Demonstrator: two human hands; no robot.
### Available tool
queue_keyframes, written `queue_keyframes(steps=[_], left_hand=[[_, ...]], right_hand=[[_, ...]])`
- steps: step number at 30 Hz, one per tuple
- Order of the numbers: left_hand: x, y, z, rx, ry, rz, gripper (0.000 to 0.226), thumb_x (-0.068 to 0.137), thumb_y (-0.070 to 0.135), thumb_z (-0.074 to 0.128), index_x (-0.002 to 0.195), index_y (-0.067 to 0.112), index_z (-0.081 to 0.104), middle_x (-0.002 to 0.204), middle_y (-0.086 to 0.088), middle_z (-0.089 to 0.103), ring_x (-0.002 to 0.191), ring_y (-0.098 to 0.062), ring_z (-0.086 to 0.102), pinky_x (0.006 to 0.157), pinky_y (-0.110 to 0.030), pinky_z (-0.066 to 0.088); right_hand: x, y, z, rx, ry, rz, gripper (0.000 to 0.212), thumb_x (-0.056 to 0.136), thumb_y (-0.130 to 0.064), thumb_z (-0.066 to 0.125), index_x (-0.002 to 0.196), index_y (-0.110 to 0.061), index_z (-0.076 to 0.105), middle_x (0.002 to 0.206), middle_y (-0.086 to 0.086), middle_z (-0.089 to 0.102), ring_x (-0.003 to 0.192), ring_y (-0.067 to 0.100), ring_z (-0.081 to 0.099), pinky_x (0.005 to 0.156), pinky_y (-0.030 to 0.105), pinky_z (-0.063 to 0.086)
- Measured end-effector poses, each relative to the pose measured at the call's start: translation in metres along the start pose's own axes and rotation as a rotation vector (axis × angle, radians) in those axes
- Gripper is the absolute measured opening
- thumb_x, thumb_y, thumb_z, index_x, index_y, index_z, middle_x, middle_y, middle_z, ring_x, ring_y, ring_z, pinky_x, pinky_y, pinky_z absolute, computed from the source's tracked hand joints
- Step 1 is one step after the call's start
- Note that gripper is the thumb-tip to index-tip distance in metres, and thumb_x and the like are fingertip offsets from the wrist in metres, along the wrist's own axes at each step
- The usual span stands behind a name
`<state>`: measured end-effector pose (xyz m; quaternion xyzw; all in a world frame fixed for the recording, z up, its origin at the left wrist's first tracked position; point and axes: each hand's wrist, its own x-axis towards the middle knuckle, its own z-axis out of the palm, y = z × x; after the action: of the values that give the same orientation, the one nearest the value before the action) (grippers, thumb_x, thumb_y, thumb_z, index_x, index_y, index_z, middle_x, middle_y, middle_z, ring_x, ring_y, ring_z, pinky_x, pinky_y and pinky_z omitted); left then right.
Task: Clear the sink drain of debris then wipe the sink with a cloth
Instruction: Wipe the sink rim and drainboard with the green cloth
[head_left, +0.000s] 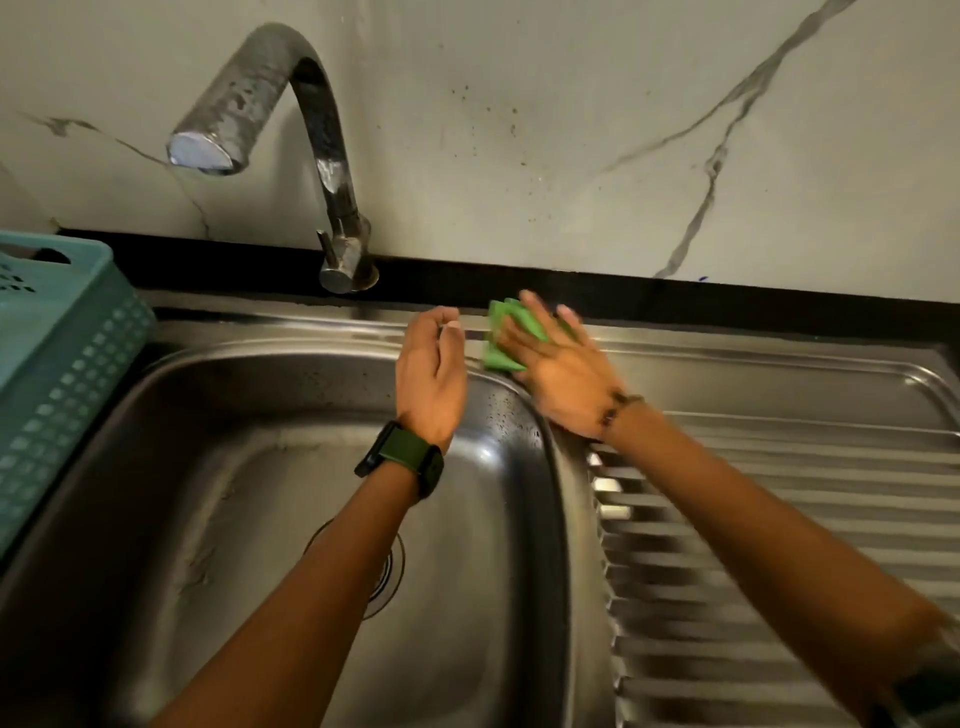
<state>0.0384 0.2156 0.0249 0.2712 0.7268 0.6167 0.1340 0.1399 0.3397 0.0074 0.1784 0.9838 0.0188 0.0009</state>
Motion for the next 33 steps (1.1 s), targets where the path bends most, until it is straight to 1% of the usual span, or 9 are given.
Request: queue_keyframes(steps=[3,7,10,12,16,20,23,26,33], left_hand=[[-0.006,0.004,0.004,-0.003,-0.024,0.011,0.019,0.095,0.017,0.039,0.104,0.014,0.056,0.097,-0.003,0.055,0.078,-0.003,0.048,0.069,-0.013,0.039],[-0.019,0.011,0.022,-0.032,-0.098,-0.015,0.016,0.096,0.020,0.037,0.101,0.020,0.053,0.096,0.004,0.054,0.081,0.003,0.048,0.069,-0.007,0.037],[-0.041,0.015,0.052,-0.137,-0.182,-0.082,0.015,0.097,0.022,0.036,0.101,0.025,0.051,0.095,0.011,0.053,0.086,0.003,0.049,0.072,-0.007,0.038],[-0.055,0.016,0.076,-0.169,-0.190,-0.131,0.019,0.097,0.023,0.037,0.109,0.021,0.052,0.107,0.005,0.057,0.097,-0.007,0.053,0.080,-0.010,0.041],[-0.063,0.017,0.104,-0.166,-0.149,-0.147,0.033,0.090,0.033,0.036,0.116,0.017,0.048,0.128,-0.010,0.050,0.120,-0.026,0.048,0.102,-0.047,0.040],[-0.048,0.017,0.107,-0.166,-0.072,-0.086,0.015,0.084,0.027,0.035,0.092,0.038,0.041,0.110,-0.007,0.050,0.107,-0.021,0.051,0.095,-0.042,0.044],[-0.045,0.012,0.111,-0.063,-0.141,-0.080,0.025,0.084,0.032,0.034,0.107,0.031,0.043,0.120,-0.007,0.049,0.113,-0.022,0.048,0.100,-0.046,0.042],[-0.047,0.007,0.117,0.194,-0.177,-0.031,0.049,0.084,0.037,0.032,0.127,0.015,0.040,0.138,-0.008,0.042,0.130,-0.025,0.035,0.112,-0.050,0.026],[-0.046,0.000,0.125,0.374,-0.217,0.008,0.062,0.082,0.045,0.027,0.136,0.017,0.034,0.153,-0.006,0.022,0.143,-0.019,0.016,0.119,-0.039,0.002]], right_hand=[[-0.086,0.064,-0.006,0.212,-0.082,0.164,0.050,0.098,-0.026,0.038,0.142,-0.027,0.017,0.157,0.001,0.015,0.145,0.018,-0.006,0.118,0.037,-0.002],[-0.156,0.083,-0.017,0.456,-0.096,0.358,0.058,0.086,-0.066,0.016,0.135,-0.034,0.017,0.153,-0.008,0.011,0.142,0.012,-0.010,0.118,0.041,-0.004],[-0.141,0.059,-0.008,0.280,-0.058,0.435,0.058,0.088,-0.044,0.020,0.143,-0.027,0.017,0.157,0.000,0.013,0.144,0.019,-0.010,0.117,0.041,-0.004],[-0.110,0.038,-0.002,0.161,-0.071,0.420,0.055,0.096,-0.039,0.023,0.147,-0.021,0.014,0.158,0.001,0.007,0.145,0.026,-0.011,0.117,0.041,-0.002],[-0.047,0.004,0.010,0.066,-0.116,0.257,0.061,0.096,-0.034,0.033,0.148,-0.022,0.003,0.159,0.002,0.001,0.145,0.026,-0.013,0.118,0.047,-0.001],[-0.043,0.013,0.015,0.011,-0.055,0.169,0.065,0.092,-0.042,0.036,0.147,-0.030,0.004,0.158,-0.007,0.005,0.145,0.023,-0.011,0.115,0.052,-0.007],[-0.062,0.037,0.013,0.011,-0.023,0.161,0.058,0.093,-0.045,0.032,0.146,-0.032,0.012,0.157,-0.012,0.010,0.146,0.023,-0.006,0.112,0.054,-0.012],[-0.105,0.096,0.015,0.038,-0.046,0.353,0.052,0.097,-0.039,0.023,0.147,-0.034,0.008,0.158,-0.011,0.006,0.146,0.023,-0.007,0.111,0.051,-0.015],[-0.210,0.239,0.011,0.174,-0.004,1.171,0.053,0.099,-0.033,0.023,0.149,-0.020,0.013,0.159,-0.001,0.003,0.145,0.030,-0.007,0.117,0.052,0.000]])
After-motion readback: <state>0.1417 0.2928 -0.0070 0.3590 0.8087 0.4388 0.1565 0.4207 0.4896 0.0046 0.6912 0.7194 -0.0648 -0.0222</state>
